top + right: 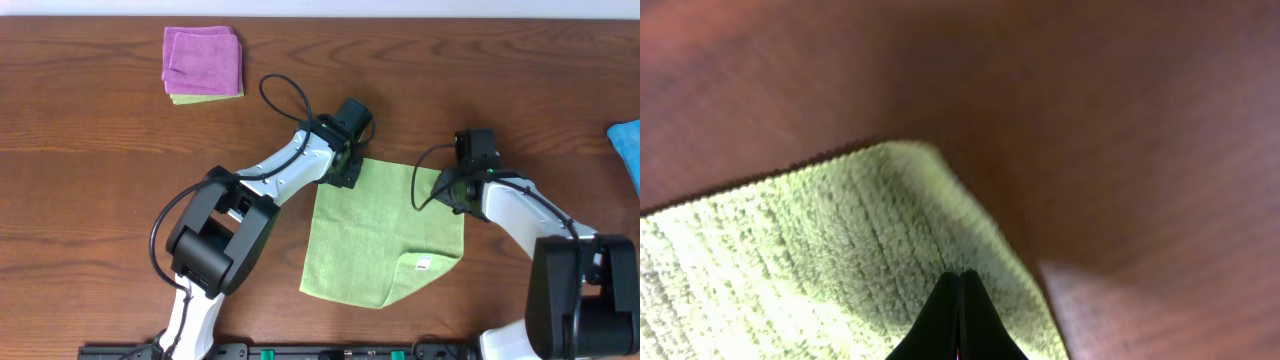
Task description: Fold the cloth
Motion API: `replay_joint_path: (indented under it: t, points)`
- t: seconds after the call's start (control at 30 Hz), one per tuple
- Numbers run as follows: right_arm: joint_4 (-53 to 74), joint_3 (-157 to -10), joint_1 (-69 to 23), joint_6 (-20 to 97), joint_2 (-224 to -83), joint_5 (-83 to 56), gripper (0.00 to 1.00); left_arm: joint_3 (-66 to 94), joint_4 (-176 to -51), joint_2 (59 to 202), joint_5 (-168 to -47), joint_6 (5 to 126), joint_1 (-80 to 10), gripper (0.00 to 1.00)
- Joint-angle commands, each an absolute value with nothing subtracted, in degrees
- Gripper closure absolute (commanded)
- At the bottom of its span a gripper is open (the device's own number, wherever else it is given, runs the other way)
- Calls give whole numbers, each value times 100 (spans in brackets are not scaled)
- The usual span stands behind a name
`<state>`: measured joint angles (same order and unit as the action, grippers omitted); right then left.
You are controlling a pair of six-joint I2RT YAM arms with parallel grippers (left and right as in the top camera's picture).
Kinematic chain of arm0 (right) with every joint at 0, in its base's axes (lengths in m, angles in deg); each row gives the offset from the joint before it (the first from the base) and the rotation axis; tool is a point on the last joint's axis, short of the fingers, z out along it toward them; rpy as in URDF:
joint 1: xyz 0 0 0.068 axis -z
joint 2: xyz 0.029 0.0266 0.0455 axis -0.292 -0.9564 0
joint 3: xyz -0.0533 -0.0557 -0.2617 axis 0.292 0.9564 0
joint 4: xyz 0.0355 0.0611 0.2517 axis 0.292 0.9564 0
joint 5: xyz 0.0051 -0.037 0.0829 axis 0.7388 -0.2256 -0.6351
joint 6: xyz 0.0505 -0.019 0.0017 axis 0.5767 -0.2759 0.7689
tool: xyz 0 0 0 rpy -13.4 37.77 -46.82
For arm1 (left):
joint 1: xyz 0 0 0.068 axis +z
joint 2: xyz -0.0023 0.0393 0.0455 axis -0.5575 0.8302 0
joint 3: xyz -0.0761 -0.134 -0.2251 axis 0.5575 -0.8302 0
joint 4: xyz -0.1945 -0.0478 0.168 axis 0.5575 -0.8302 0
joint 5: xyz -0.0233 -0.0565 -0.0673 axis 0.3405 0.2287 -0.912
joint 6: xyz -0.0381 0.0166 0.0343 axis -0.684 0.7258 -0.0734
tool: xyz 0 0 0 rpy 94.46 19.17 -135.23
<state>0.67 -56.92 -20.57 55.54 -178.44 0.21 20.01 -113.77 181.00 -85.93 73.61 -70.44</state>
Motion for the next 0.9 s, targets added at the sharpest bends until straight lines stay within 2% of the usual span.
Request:
replay_joint_path:
  t: [0.0, 0.27, 0.67, 0.87]
  points:
    - [-212, -5647, -2071, 5073, -17912, -221, 99, 2080, -11374, 18109, -8217, 7302, -6967, 94]
    - [-1198, -5647, -2108, 4352, -18257, -1026, 99, 2078, -11200, 18109, -8221, 7105, -6410, 94]
    - [-2199, -5679, -2274, 4335, -18880, -1155, 99, 2078, -10830, 18109, -8195, 7096, -6312, 94]
    - [-2254, -5876, -2274, 4057, -18882, -873, 98, 2078, -10769, 18109, -7688, 7057, -6275, 94]
